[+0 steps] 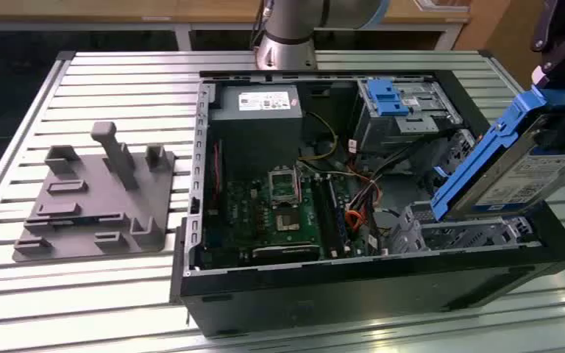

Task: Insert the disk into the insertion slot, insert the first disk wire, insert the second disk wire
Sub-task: 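Insert the disk into the insertion slot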

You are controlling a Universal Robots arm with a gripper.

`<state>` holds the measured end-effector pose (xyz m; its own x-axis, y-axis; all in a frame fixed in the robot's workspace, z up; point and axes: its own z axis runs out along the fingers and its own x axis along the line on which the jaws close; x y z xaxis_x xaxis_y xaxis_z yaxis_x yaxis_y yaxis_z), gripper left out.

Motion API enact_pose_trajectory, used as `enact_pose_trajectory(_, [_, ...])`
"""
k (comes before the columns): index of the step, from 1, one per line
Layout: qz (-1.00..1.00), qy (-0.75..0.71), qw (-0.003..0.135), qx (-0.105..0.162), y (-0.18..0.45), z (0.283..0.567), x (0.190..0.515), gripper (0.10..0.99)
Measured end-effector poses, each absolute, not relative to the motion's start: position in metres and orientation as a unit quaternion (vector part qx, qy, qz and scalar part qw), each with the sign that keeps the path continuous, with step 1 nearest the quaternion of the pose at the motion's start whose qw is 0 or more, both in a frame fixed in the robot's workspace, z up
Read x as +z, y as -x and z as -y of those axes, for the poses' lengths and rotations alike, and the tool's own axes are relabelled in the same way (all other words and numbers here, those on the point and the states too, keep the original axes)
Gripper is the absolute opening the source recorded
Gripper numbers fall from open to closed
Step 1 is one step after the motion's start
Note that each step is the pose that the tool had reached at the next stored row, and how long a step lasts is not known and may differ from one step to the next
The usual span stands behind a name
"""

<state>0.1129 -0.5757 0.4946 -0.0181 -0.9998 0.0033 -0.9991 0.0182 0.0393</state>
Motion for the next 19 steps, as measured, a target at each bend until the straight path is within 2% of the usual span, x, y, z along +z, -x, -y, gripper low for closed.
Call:
enact_pose_trajectory(14, [0.713,-0.701,0.015,-0.013,-0.1129,0.5758,0.4946,0.365])
enact_pose_trajectory(19, [0.713,-0.701,0.006,-0.021,-0.1127,0.5765,0.4946,0.365])
